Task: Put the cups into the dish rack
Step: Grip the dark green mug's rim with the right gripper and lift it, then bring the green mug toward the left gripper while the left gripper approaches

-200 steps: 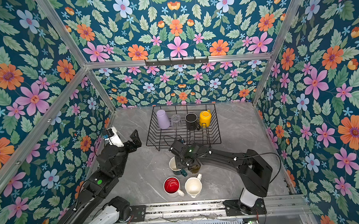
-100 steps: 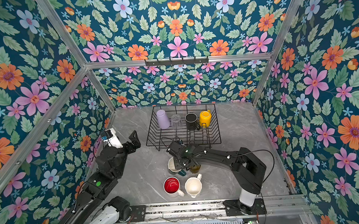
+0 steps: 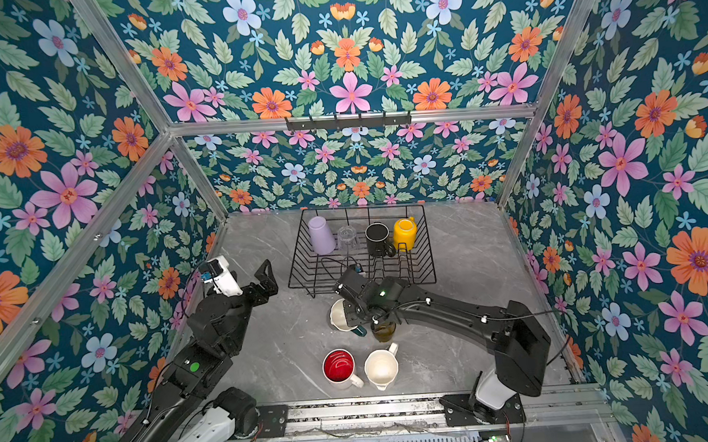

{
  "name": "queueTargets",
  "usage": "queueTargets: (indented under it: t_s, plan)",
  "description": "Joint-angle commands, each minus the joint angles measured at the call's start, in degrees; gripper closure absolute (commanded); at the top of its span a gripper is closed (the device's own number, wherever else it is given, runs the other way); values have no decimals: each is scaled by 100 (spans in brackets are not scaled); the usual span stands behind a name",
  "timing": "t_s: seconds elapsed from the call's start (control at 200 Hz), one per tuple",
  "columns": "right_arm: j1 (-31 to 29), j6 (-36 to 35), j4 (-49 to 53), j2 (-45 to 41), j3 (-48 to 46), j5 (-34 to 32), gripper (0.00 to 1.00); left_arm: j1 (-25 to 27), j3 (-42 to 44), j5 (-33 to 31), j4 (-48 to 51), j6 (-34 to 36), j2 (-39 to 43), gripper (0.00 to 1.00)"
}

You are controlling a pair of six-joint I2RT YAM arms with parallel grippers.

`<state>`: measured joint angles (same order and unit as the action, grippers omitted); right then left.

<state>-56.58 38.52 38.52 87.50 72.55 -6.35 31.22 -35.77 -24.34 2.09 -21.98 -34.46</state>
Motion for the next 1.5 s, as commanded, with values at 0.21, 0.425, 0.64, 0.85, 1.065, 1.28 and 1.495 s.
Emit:
queueTargets:
  t_s: [0.21, 0.425, 0.64, 0.85, 1.065, 1.28, 1.495]
  plan:
    - [1055, -45, -949, -1589, -874, 1236, 100, -2, 321, 1545, -1202, 387, 194, 0]
    - [1974, 362, -1891, -2318, -1543, 2539, 100, -2, 454, 3105, -1780, 580, 62, 0]
    - [2731, 917, -2985, -2598, -2080, 3622, 100, -2, 540, 5176, -2482, 584, -315, 0]
    - [3122, 1242, -3815, -2734, -2351, 4344, 100, -2, 517, 6864, -3057, 396, -738, 0]
    - [3126, 1172, -4346, -2647, -2318, 4998, 100, -2, 607, 7636, -3724, 76, -1011, 0]
    - [3126, 1181, -4857, -2572, -2280, 5683, 100, -2, 571, 7790, -3951, -43, -1261, 0]
    - [3116, 1186, -5074, -2672, -2334, 6001, 100, -2, 448, 7865, -4018, -159, -1514, 1]
